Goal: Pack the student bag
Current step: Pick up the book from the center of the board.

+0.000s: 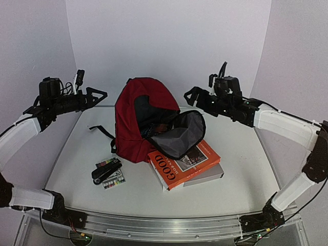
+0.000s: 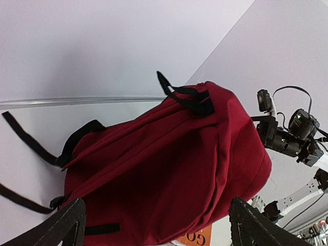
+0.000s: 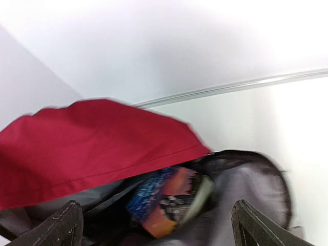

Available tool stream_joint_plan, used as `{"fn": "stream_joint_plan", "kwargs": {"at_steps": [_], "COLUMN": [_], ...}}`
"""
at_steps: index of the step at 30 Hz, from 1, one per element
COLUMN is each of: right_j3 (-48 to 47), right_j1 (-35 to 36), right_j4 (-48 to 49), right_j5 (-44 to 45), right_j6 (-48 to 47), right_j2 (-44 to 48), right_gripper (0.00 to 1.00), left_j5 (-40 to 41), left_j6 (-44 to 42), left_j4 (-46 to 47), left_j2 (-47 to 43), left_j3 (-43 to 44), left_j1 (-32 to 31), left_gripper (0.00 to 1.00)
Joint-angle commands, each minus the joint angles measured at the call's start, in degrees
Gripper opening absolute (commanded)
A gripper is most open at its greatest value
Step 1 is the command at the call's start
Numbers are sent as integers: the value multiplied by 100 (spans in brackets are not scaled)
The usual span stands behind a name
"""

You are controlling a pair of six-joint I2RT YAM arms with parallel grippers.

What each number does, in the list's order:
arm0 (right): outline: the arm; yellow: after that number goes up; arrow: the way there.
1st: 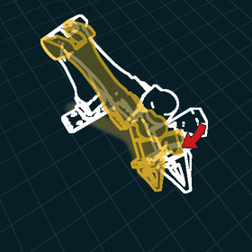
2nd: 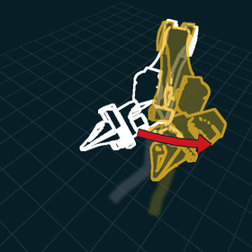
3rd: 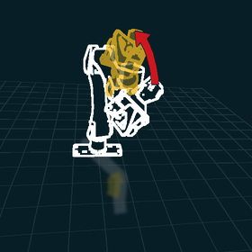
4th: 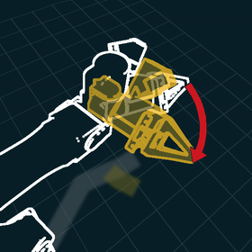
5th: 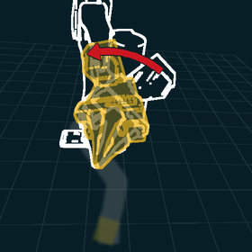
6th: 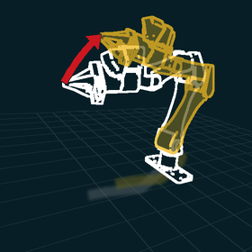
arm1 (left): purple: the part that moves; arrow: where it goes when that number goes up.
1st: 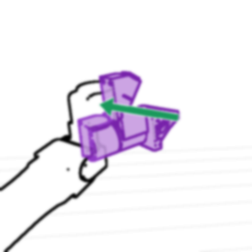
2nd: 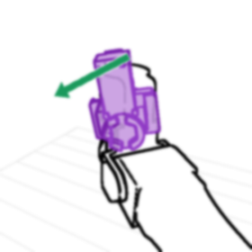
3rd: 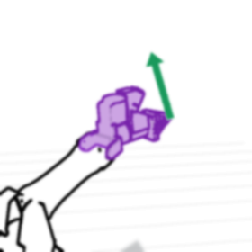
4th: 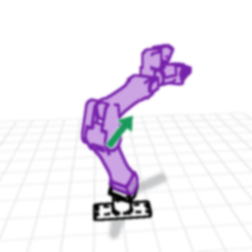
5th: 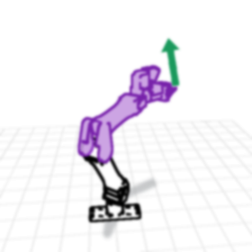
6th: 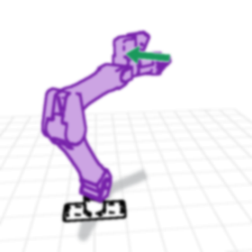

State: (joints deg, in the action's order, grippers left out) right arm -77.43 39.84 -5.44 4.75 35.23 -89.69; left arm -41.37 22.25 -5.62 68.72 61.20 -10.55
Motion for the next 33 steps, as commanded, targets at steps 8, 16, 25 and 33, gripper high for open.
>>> {"fn": "stream_joint_plan", "kwargs": {"at_steps": [8, 16, 25, 33], "right_j3": [1810, 2785, 3023, 3069], "right_j1": [-1318, -1404, -1403, -1326], "right_j4": [-427, -400, -396, -385], "right_j5": [-1070, -1271, -1930, -2388], "right_j6": [-152, -126, -661, -893], "right_j2": [768, 786, 390, 262], "right_gripper": [88, 67, 64, 56], "left_j5": [1760, 2906, 3076, 2927], "left_j6": [2713, 3920, 4256, 4374], "left_j4": [407, 1693, 3003, 3623], "left_j2": [-1928, -1406, 158, 925], "left_j3": [-3059, -3914, -3768, -3635], "left_j1": [-1218, -2994, -3811, -3954], "left_gripper": [90, 86, 84, 83]}}
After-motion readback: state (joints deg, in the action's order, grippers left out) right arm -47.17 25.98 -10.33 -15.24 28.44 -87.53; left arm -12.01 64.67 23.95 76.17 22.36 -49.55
